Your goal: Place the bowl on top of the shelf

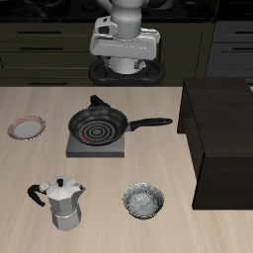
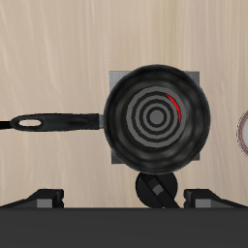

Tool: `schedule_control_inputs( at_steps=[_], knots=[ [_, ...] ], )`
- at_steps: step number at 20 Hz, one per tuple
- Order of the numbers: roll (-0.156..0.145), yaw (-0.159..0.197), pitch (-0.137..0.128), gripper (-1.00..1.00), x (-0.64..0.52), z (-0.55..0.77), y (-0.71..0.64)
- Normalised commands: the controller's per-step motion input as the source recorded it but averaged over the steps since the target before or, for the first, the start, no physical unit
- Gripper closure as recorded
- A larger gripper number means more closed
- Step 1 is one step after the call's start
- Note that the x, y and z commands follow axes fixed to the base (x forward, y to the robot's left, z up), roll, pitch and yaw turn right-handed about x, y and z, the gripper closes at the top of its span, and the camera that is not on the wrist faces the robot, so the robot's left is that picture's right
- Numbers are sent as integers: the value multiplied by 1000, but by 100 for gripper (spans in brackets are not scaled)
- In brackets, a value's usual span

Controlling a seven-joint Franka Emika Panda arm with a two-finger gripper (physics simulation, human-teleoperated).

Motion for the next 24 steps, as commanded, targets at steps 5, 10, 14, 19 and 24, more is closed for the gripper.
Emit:
schedule_control_inputs(
  at_steps=[5, 10, 14, 19, 24],
  knots=[
    [26, -5, 9, -100, 279, 76, -20],
    [15, -7, 3, -100, 281, 36, -57],
    [48, -7, 4, -100, 326, 56, -76],
    [20, -2, 13, -100, 309, 38, -39],
    [5, -3, 11, -100, 261, 9, -66]
  ],
)
